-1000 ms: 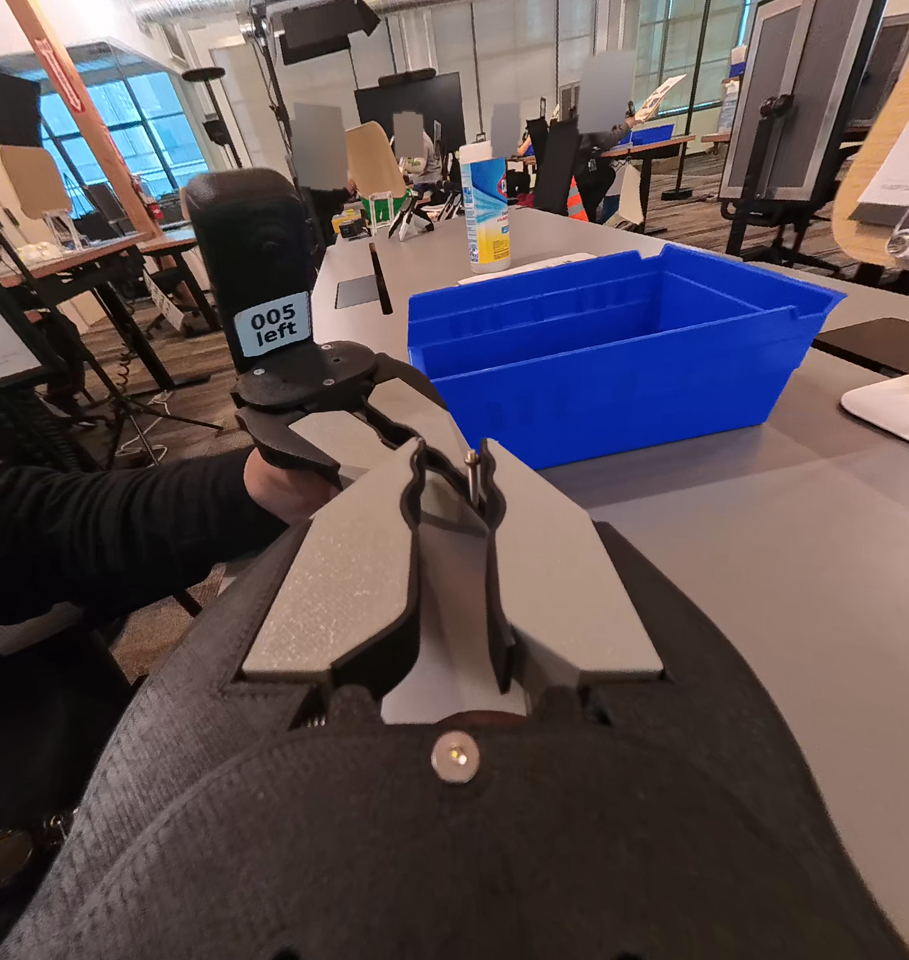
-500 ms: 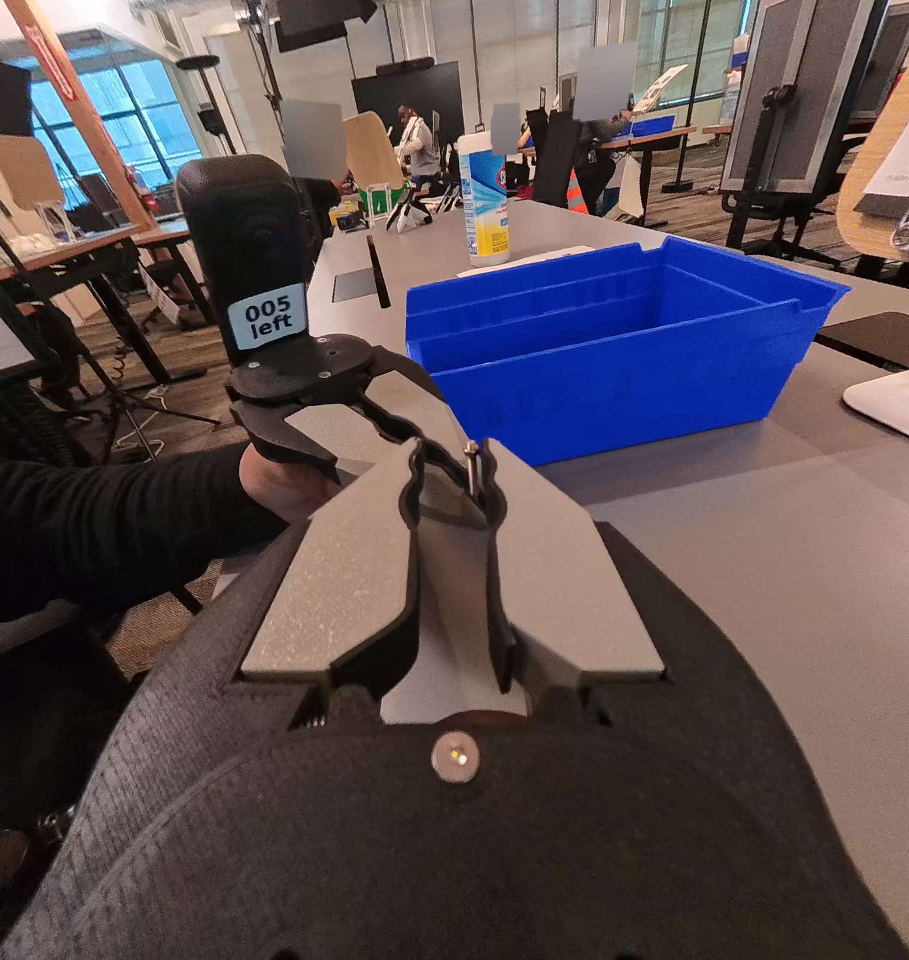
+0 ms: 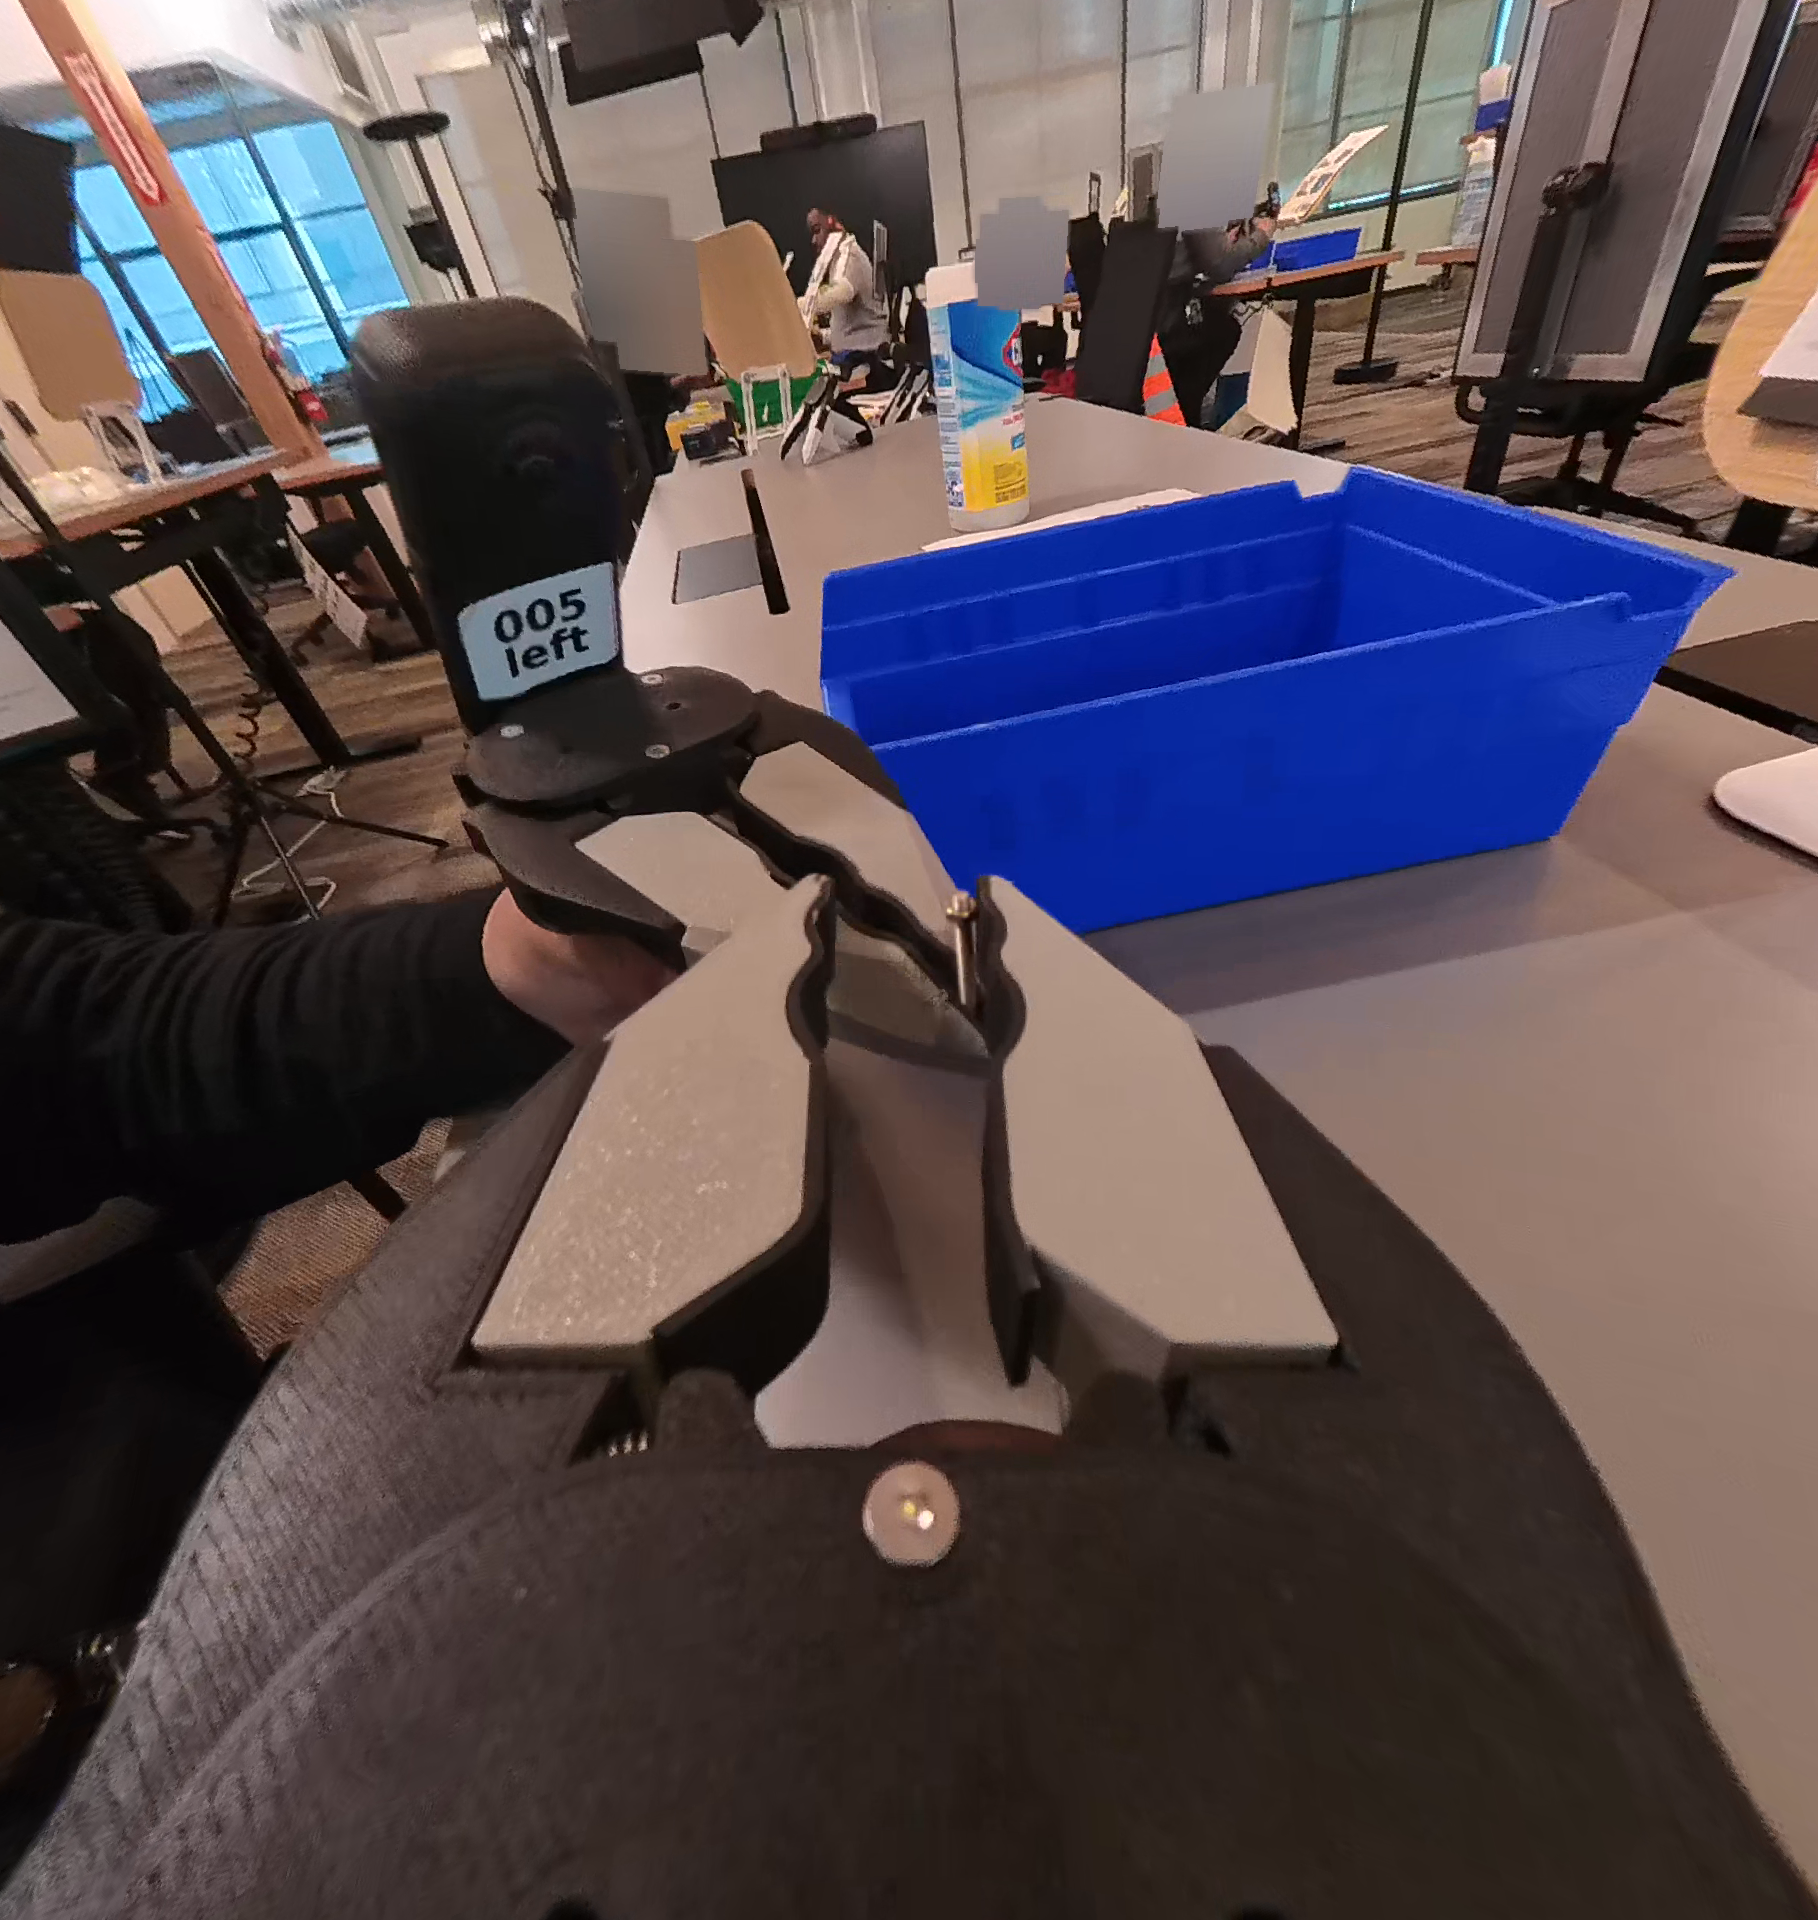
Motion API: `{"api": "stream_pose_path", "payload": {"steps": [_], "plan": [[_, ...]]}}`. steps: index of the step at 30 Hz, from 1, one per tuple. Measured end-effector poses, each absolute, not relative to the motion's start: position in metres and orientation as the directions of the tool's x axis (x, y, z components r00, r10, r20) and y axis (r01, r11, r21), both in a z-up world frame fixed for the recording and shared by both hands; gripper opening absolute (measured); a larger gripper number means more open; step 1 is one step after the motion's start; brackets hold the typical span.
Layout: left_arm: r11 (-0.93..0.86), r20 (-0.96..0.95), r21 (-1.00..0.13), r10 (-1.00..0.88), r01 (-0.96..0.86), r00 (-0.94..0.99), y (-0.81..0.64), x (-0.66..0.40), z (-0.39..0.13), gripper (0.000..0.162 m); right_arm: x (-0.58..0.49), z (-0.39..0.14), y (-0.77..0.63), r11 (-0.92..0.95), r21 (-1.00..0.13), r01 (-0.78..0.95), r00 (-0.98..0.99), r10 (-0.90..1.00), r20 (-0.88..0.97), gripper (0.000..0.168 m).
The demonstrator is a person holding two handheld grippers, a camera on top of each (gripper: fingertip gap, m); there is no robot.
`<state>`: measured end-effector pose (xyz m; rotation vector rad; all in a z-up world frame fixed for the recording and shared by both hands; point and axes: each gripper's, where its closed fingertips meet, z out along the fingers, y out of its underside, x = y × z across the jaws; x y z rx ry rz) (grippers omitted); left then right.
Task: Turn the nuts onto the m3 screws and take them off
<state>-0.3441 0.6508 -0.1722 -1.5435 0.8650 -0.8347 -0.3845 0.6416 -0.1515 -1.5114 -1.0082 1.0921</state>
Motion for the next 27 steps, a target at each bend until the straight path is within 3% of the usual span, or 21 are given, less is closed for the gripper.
{"api": "stream_pose_path", "payload": {"steps": [8, 14, 23, 27], "plan": [[-0.115, 0.077, -0.992, -0.861, -0.046, 0.503, 0.656, -0.352, -0.167, 0.0, -0.37, -0.143, 0.649, -0.164, -0.985, 0.042, 0.283, 0.948, -0.146, 0.016], [-0.101, 0.05, -0.992, -0.876, -0.082, 0.479, 0.65, -0.344, -0.171, 0.0, -0.384, -0.149, 0.641, -0.154, -0.985, 0.074, 0.259, 0.957, -0.13, 0.023], [-0.114, 0.075, -0.992, -0.864, -0.049, 0.498, 0.655, -0.351, -0.168, 0.0, -0.369, -0.139, 0.649, -0.152, -0.988, 0.033, 0.285, 0.949, -0.136, 0.013], [-0.106, 0.063, -0.992, -0.881, -0.065, 0.47, 0.649, -0.344, -0.169, 0.0, -0.38, -0.145, 0.642, -0.163, -0.985, 0.055, 0.257, 0.956, -0.144, 0.017]]}}
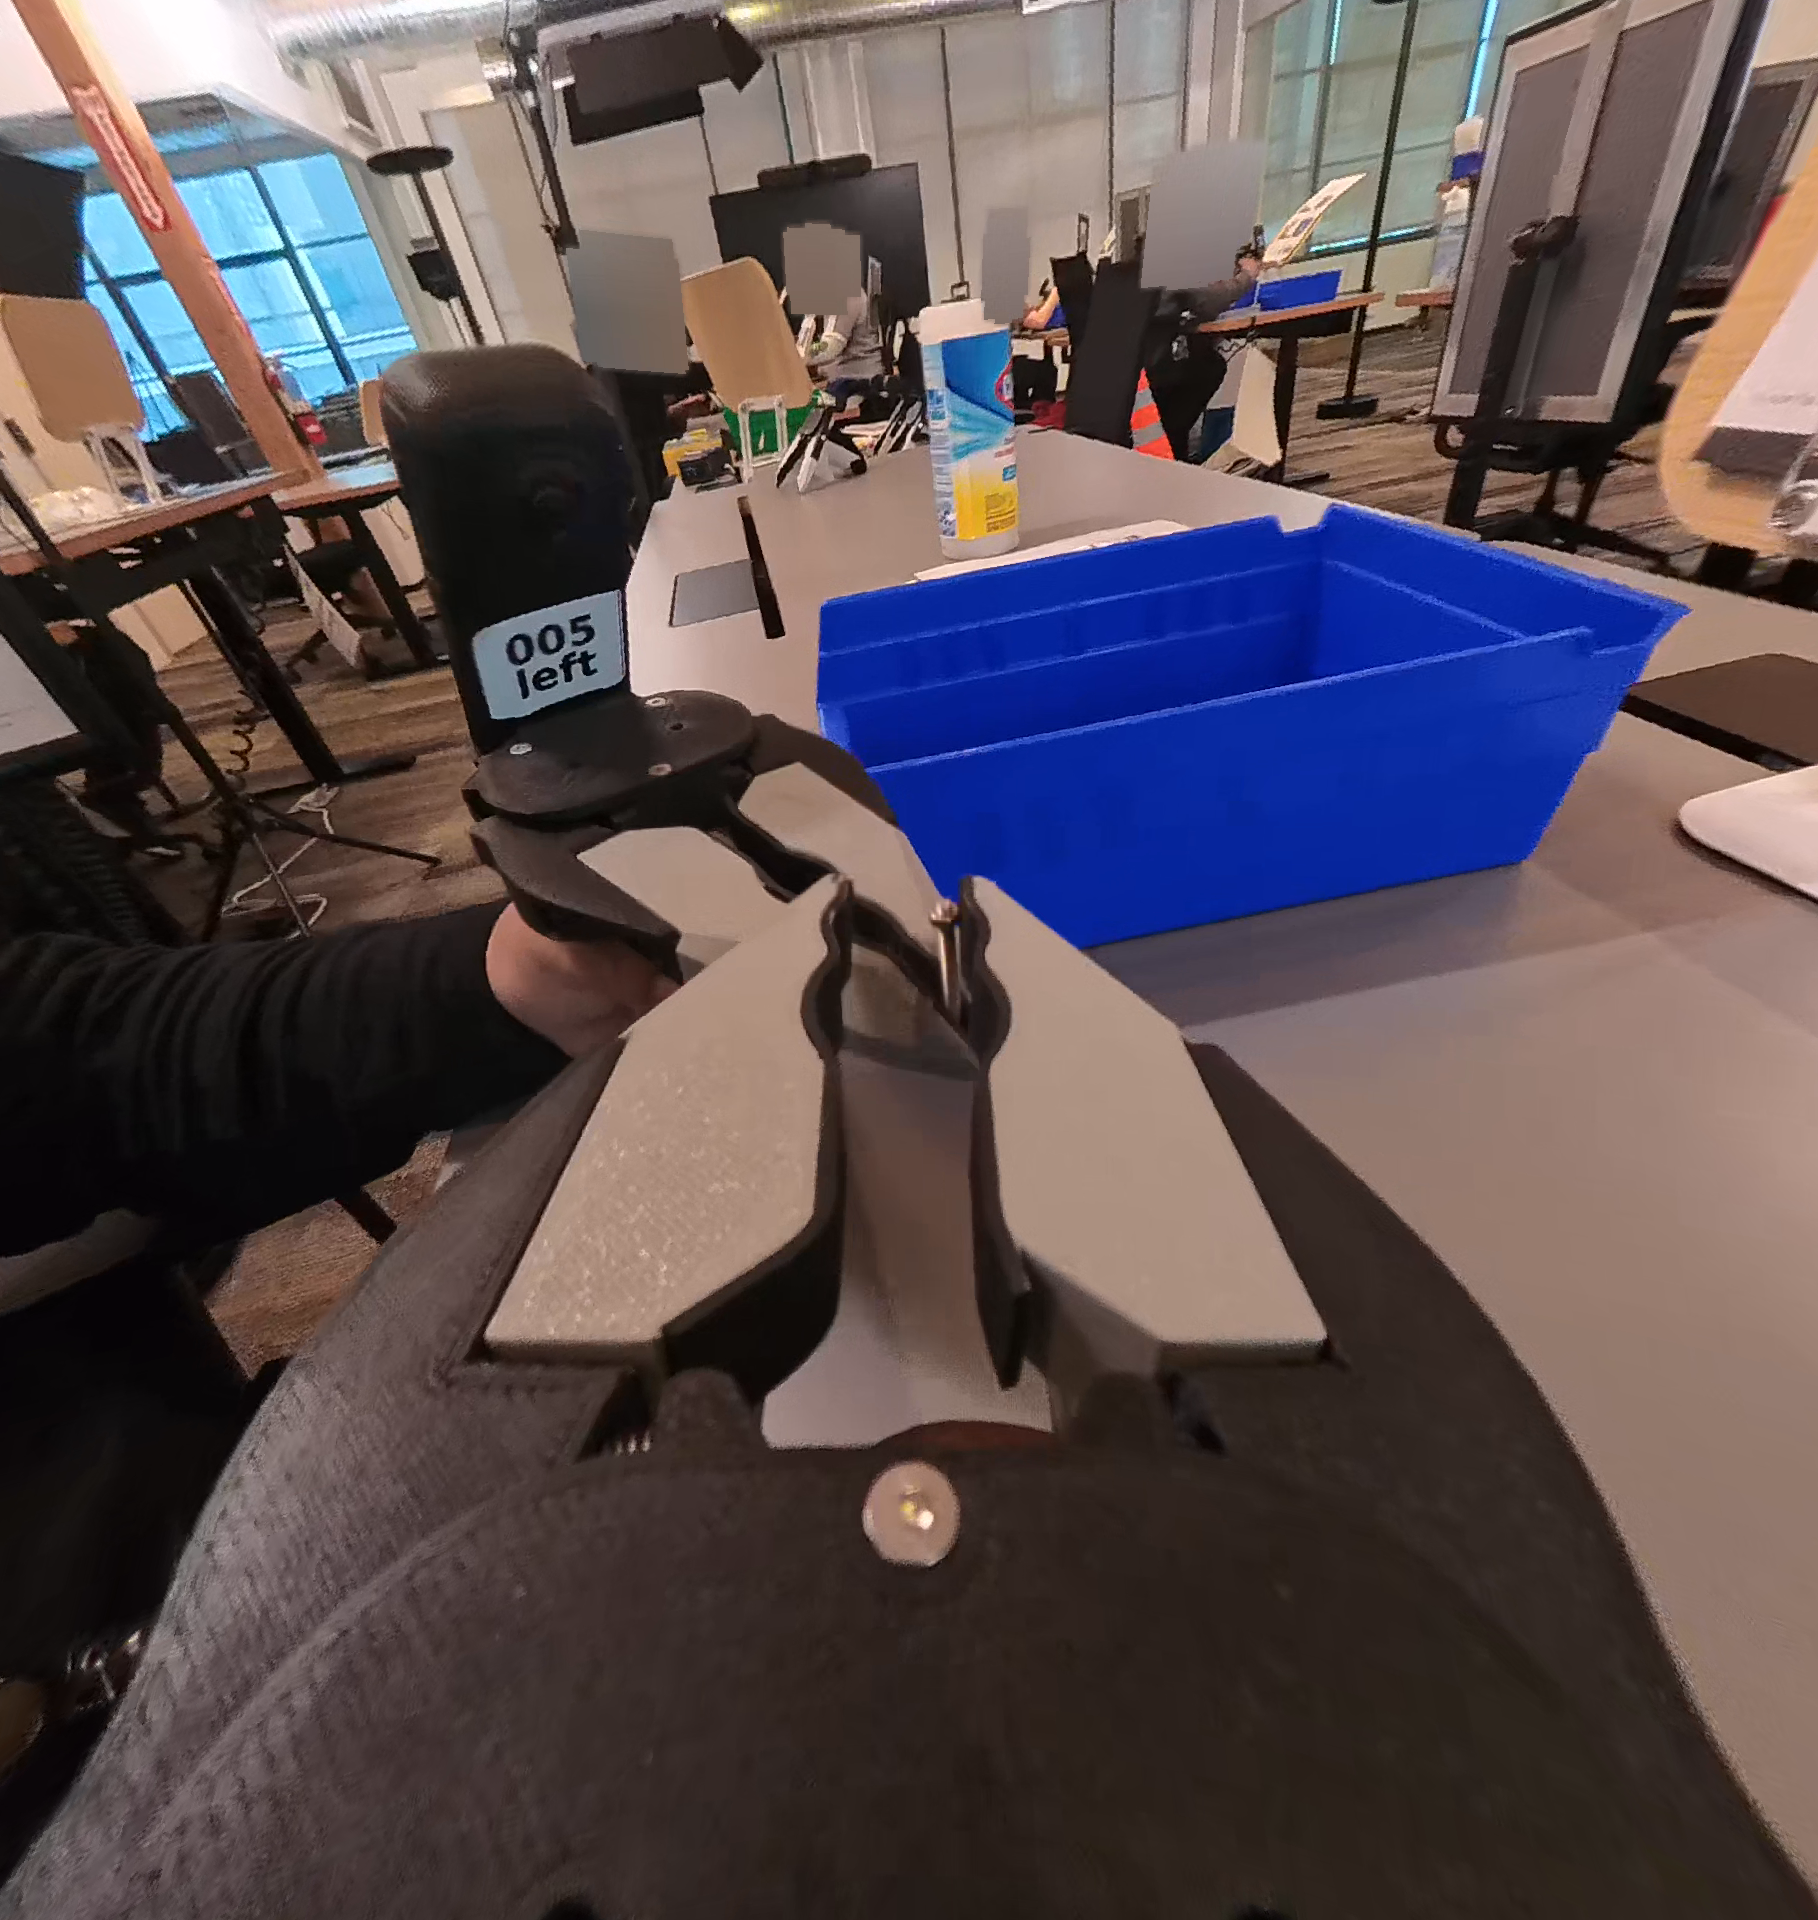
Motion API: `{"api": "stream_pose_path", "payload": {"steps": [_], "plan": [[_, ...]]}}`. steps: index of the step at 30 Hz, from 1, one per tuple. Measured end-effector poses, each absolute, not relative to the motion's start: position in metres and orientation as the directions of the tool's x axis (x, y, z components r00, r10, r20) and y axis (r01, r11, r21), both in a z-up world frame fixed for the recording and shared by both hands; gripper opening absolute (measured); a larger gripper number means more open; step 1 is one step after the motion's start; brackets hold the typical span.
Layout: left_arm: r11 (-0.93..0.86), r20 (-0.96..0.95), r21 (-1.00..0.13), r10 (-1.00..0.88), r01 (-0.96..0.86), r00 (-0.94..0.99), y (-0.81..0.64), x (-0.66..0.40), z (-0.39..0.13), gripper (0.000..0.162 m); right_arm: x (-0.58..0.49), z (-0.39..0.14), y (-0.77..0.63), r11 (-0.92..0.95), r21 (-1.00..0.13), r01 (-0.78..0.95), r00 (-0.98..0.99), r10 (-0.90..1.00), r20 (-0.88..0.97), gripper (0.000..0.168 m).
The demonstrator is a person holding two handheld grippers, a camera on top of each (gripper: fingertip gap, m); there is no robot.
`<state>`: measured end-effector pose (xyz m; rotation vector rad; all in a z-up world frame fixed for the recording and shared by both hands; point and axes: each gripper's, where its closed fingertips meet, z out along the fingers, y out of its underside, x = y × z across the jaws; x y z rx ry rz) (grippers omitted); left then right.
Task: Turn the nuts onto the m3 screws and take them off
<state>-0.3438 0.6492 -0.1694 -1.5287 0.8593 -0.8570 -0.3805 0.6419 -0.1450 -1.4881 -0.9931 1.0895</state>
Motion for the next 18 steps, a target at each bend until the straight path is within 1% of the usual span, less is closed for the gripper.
{"api": "stream_pose_path", "payload": {"steps": [3, 12, 16, 18], "plan": [[-0.092, 0.041, -0.992, -0.886, -0.088, 0.461, 0.646, -0.34, -0.171, 0.0, -0.385, -0.149, 0.64, -0.141, -0.986, 0.088, 0.264, 0.958, -0.113, 0.021], [-0.107, 0.07, -0.993, -0.872, -0.05, 0.484, 0.652, -0.348, -0.167, 0.0, -0.37, -0.139, 0.645, -0.143, -0.989, 0.045, 0.269, 0.955, -0.126, 0.01], [-0.098, 0.05, -0.992, -0.887, -0.082, 0.458, 0.647, -0.34, -0.171, 0.0, -0.382, -0.143, 0.64, -0.154, -0.987, 0.051, 0.248, 0.959, -0.136, 0.02], [-0.083, 0.027, -0.991, -0.885, -0.101, 0.465, 0.647, -0.339, -0.172, 0.0, -0.384, -0.146, 0.641, -0.14, -0.987, 0.077, 0.261, 0.958, -0.116, 0.02]]}}
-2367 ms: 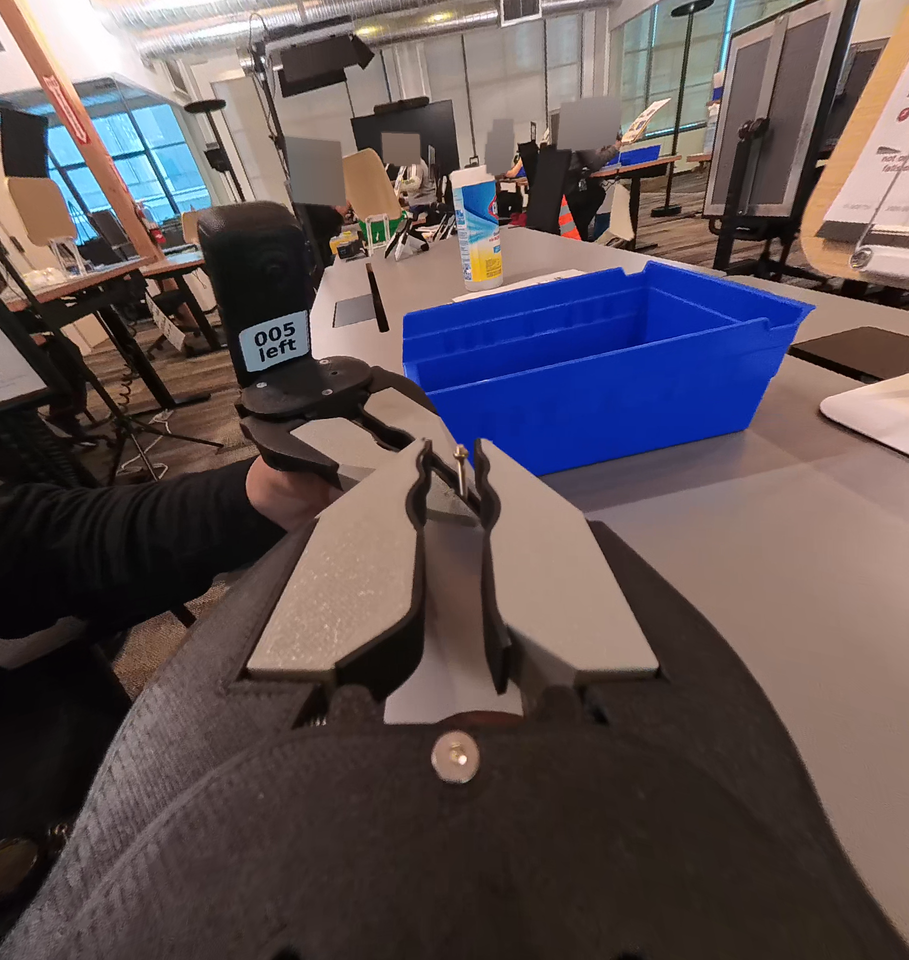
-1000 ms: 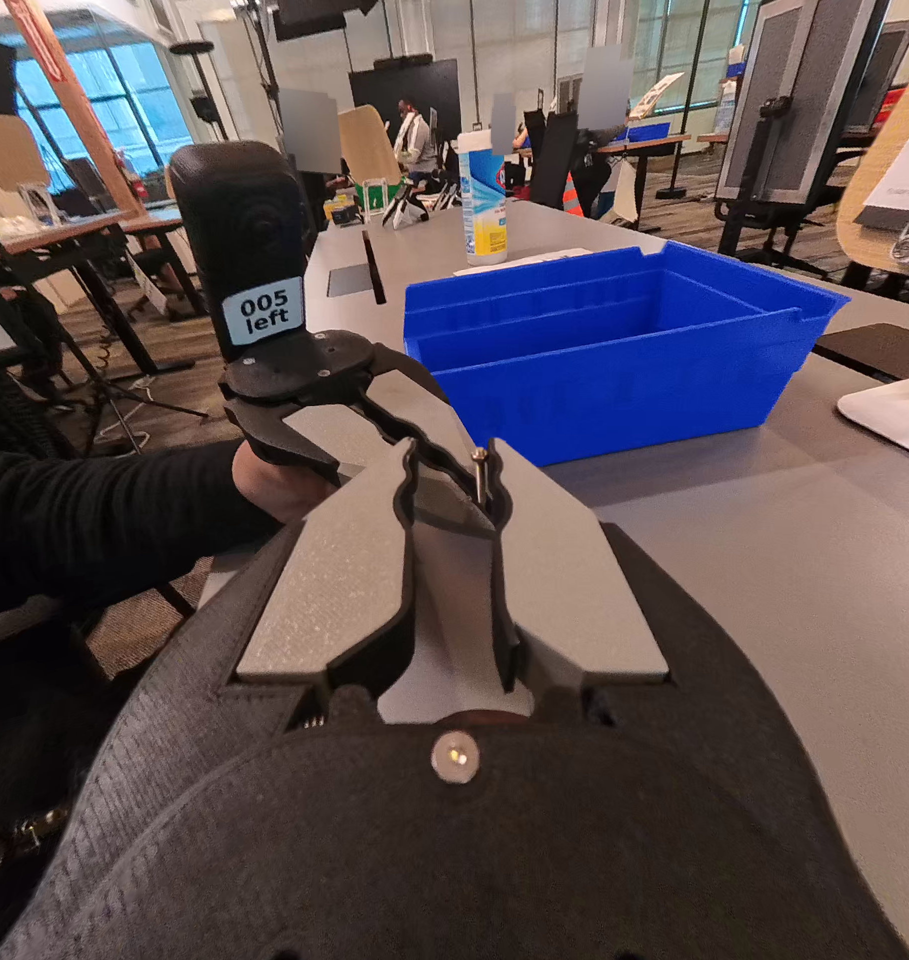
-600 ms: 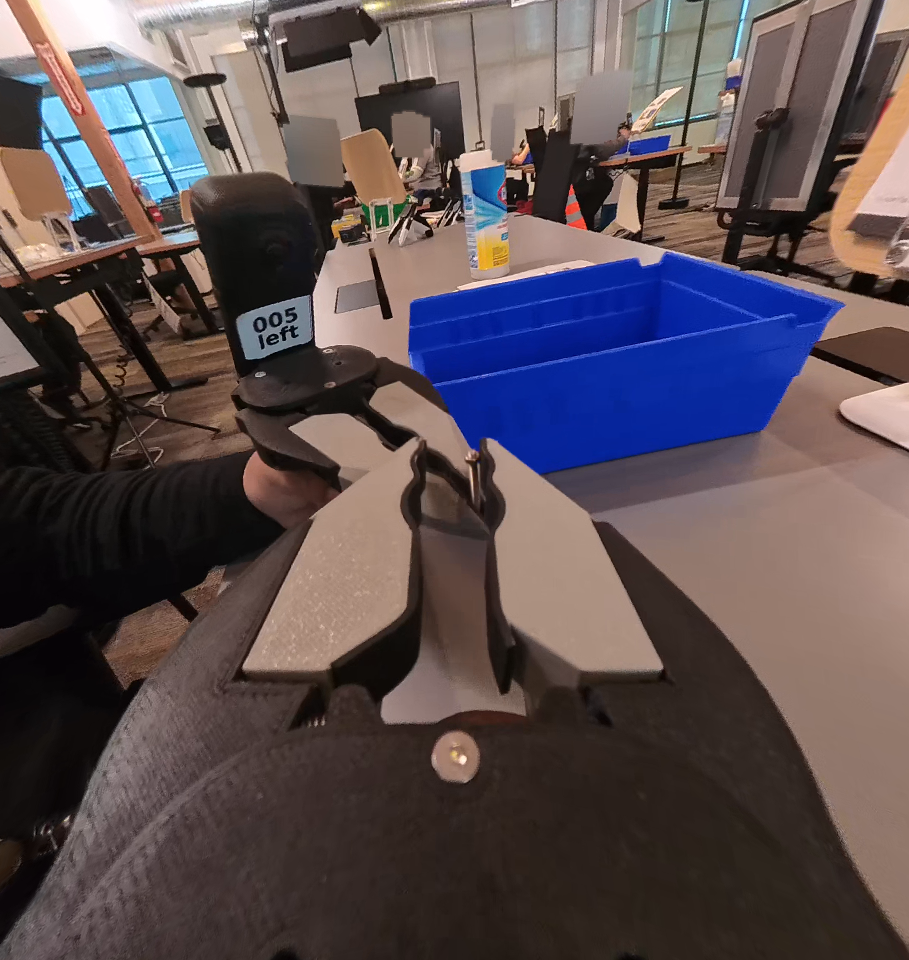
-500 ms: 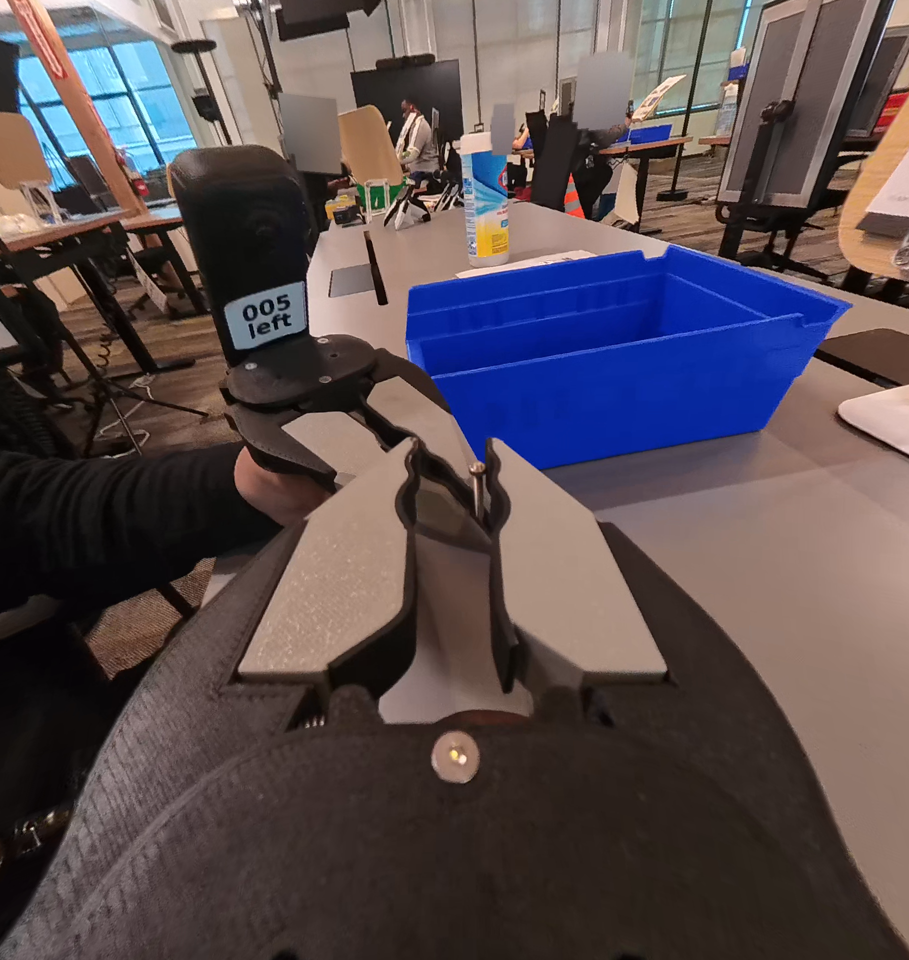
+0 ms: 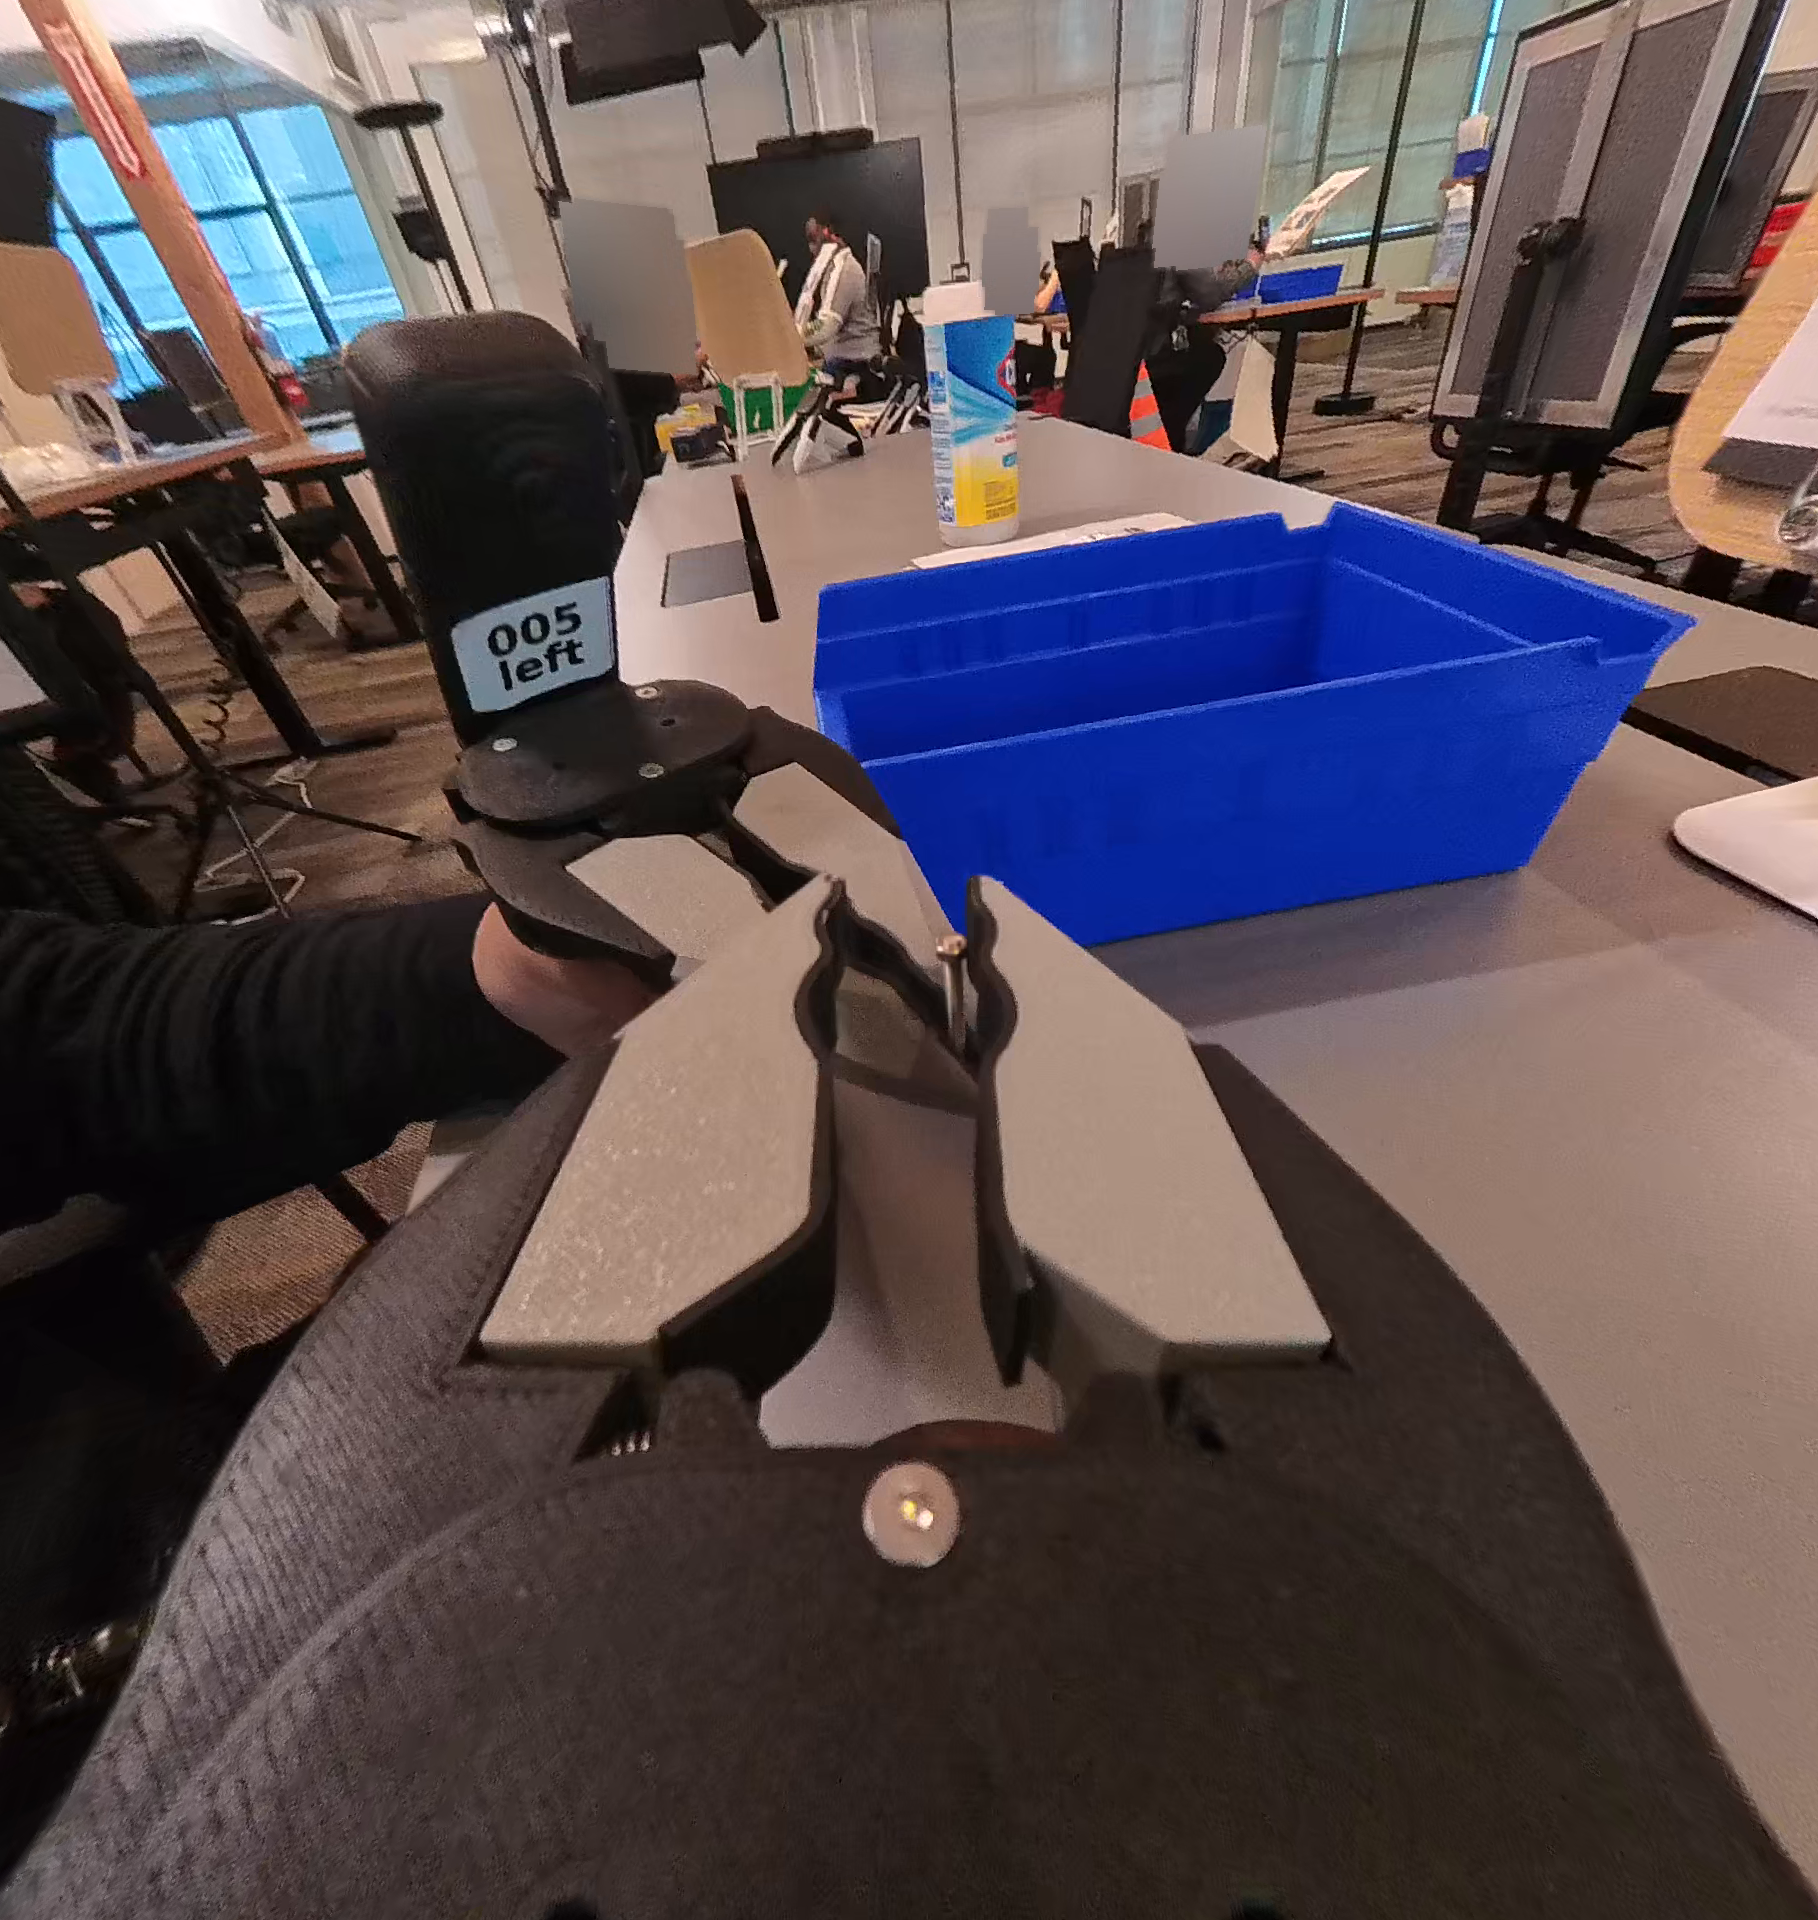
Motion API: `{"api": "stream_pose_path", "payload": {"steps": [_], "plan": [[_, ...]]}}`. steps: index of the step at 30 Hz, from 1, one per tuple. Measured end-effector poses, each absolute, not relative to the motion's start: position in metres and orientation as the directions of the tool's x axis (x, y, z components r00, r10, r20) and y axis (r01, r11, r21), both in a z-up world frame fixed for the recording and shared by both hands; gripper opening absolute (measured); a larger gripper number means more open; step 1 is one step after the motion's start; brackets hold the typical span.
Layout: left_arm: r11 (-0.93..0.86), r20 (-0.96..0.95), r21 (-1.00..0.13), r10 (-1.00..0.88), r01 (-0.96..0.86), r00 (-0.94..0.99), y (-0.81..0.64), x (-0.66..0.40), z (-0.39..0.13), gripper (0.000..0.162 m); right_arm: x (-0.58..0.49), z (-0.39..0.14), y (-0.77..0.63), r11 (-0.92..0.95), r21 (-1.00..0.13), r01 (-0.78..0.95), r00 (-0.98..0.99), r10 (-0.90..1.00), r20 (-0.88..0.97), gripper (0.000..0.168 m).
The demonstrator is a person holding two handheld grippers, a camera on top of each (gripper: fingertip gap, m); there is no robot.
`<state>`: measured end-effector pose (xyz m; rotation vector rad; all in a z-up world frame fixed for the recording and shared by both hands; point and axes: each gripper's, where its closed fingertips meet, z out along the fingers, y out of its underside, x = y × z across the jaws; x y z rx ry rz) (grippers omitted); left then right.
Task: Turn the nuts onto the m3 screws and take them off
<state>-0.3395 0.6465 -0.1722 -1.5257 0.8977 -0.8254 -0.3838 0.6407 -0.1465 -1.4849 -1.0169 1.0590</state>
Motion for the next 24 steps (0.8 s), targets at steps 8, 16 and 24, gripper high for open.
{"api": "stream_pose_path", "payload": {"steps": [8, 16, 24], "plan": [[-0.105, 0.069, -0.993, -0.873, -0.049, 0.484, 0.652, -0.348, -0.167, 0.0, -0.368, -0.138, 0.647, -0.145, -0.989, 0.038, 0.276, 0.952, -0.129, 0.013], [-0.079, 0.024, -0.992, -0.883, -0.098, 0.468, 0.647, -0.34, -0.171, 0.0, -0.384, -0.148, 0.64, -0.127, -0.988, 0.088, 0.26, 0.96, -0.101, 0.021], [-0.104, 0.066, -0.993, -0.874, -0.053, 0.481, 0.652, -0.348, -0.167, 0.0, -0.37, -0.141, 0.645, -0.146, -0.988, 0.048, 0.264, 0.956, -0.128, 0.012]]}}
